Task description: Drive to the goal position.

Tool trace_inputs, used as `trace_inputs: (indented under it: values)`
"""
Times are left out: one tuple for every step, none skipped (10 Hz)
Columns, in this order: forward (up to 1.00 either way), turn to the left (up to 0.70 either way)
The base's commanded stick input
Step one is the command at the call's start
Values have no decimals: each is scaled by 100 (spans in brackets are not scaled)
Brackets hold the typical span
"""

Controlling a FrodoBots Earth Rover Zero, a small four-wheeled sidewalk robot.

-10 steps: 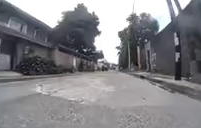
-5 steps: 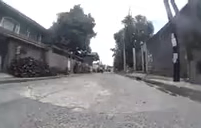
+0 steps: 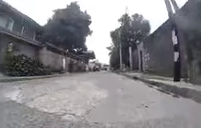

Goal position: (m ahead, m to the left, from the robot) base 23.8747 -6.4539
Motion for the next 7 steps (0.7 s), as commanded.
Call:
trace_inputs:
  values:
    - [50, 0]
    - [50, 0]
    - [50, 0]
    - [50, 0]
    - [50, 0]
    - [50, 0]
    - [50, 0]
